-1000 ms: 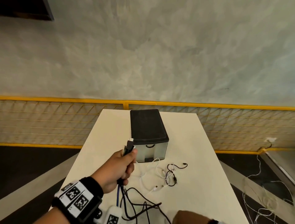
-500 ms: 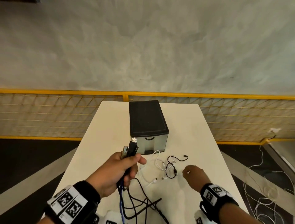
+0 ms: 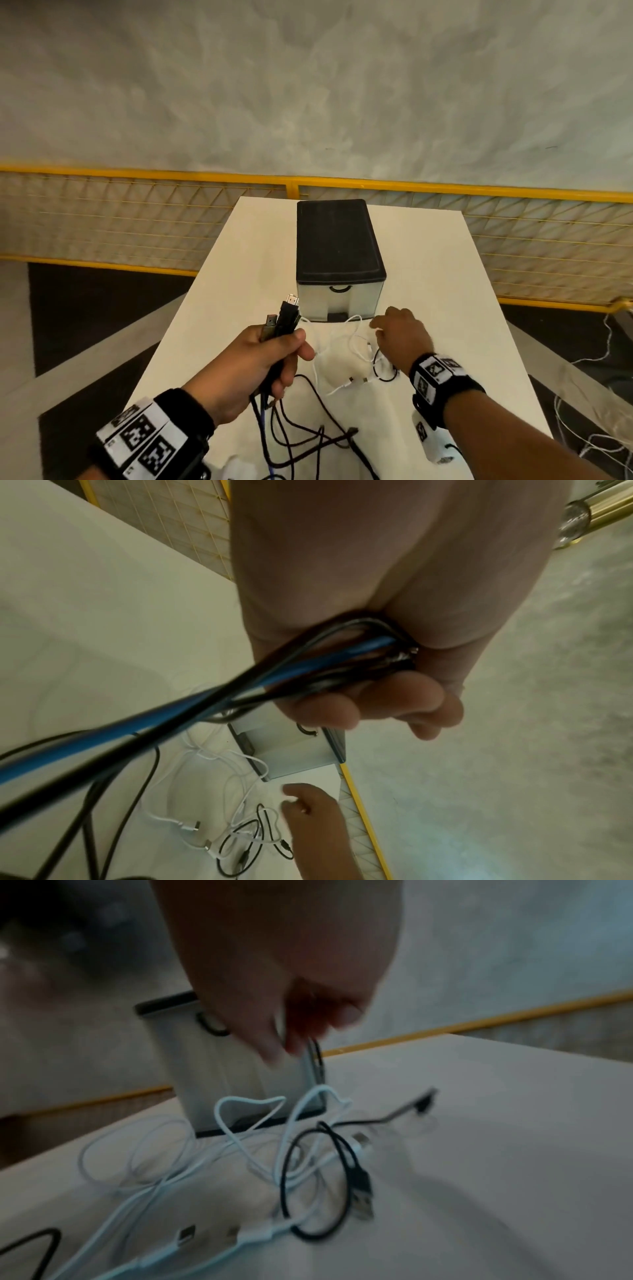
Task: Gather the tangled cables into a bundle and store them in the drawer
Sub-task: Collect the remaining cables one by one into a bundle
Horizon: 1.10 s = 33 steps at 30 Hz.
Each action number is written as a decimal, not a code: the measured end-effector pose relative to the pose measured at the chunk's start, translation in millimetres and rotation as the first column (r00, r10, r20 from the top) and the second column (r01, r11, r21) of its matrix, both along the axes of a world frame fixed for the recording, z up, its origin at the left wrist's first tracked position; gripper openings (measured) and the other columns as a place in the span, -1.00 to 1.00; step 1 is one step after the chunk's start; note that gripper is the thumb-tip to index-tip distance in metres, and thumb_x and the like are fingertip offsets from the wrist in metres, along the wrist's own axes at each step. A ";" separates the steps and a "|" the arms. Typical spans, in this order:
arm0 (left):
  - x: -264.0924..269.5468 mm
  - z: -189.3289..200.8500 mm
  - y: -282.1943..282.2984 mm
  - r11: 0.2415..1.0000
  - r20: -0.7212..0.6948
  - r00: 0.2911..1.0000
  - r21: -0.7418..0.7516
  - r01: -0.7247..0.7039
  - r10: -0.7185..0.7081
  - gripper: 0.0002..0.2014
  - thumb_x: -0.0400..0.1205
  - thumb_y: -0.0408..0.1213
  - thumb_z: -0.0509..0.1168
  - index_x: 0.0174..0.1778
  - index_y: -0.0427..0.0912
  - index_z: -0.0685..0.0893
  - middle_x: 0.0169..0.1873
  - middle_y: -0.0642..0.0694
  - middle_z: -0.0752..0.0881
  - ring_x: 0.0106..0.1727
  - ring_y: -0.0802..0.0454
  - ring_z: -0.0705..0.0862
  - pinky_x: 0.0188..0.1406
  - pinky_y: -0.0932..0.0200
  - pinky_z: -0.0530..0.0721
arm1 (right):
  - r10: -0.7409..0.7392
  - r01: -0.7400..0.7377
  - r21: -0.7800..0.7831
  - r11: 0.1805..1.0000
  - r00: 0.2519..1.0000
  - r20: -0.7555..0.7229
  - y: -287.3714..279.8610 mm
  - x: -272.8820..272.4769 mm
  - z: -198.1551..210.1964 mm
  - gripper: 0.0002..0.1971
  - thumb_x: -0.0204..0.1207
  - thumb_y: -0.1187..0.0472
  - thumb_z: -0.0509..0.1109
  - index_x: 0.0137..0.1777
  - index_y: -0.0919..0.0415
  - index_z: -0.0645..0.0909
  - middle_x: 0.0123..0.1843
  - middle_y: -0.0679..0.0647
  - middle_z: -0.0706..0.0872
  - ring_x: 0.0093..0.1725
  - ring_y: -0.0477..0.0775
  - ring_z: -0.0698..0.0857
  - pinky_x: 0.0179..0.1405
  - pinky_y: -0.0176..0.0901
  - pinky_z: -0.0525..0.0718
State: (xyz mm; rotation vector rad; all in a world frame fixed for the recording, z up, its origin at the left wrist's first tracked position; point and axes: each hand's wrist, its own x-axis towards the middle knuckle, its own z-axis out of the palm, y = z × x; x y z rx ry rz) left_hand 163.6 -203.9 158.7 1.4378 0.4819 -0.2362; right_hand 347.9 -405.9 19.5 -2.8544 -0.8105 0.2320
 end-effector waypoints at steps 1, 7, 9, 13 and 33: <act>1.4 -1.0 -1.7 1.000 -0.002 1.000 -0.002 0.003 -0.003 -0.68 0.70 -0.13 0.25 -0.23 -0.21 0.81 -0.59 -0.11 0.55 -0.57 0.00 0.43 -0.47 0.14 0.47 | 0.050 -0.056 -0.178 0.982 0.998 -0.037 6.5 2.5 2.2 -0.66 0.58 0.18 0.23 0.29 -0.06 0.64 0.27 0.06 0.59 0.31 0.20 0.54 0.19 0.03 0.58; 8.6 -3.9 -5.7 1.000 -0.009 1.000 0.021 0.019 -0.019 -0.67 0.72 -0.11 0.23 -0.12 -0.27 0.77 -0.54 -0.10 0.60 -0.54 0.01 0.47 -0.48 0.18 0.51 | 0.137 -0.167 -0.477 0.863 0.986 -0.097 11.3 -2.5 -10.8 -0.70 0.61 0.20 0.19 0.27 0.06 0.61 0.31 0.09 0.60 0.35 0.22 0.57 0.24 0.07 0.55; 11.1 -5.3 -5.8 1.000 -0.004 1.000 0.019 0.014 -0.014 -0.68 0.72 -0.12 0.23 -0.11 -0.27 0.77 -0.52 -0.11 0.61 -0.54 0.02 0.48 -0.49 0.19 0.51 | 0.069 -0.111 -0.308 0.945 0.987 -0.142 1.7 -1.2 -10.2 -0.76 0.55 0.18 0.21 0.13 0.00 0.64 0.23 0.06 0.65 0.23 0.17 0.66 0.12 -0.03 0.60; 19.8 -9.9 -7.6 1.000 -0.005 1.000 -0.017 -0.022 0.021 -0.69 0.72 -0.13 0.24 -0.11 -0.27 0.77 -0.49 -0.12 0.62 -0.53 0.03 0.51 -0.47 0.15 0.54 | -0.117 0.155 0.153 0.976 0.966 -0.231 -21.4 -3.5 2.4 -0.78 0.49 0.28 0.29 -0.11 -0.03 0.72 0.00 -0.08 0.78 0.01 0.01 0.72 -0.05 -0.24 0.59; 58.0 -0.2 -65.9 0.986 -0.172 0.985 -0.167 -0.009 -0.020 -0.60 0.65 0.16 0.26 0.12 -0.07 0.77 -0.09 -0.01 0.83 0.04 0.03 0.80 -0.31 0.21 0.56 | 0.078 -0.113 0.822 0.558 0.993 0.084 -14.0 -88.3 92.0 -0.69 0.37 0.27 0.43 -0.18 -0.27 0.66 -0.10 -0.30 0.75 -0.04 -0.18 0.74 -0.03 -0.41 0.62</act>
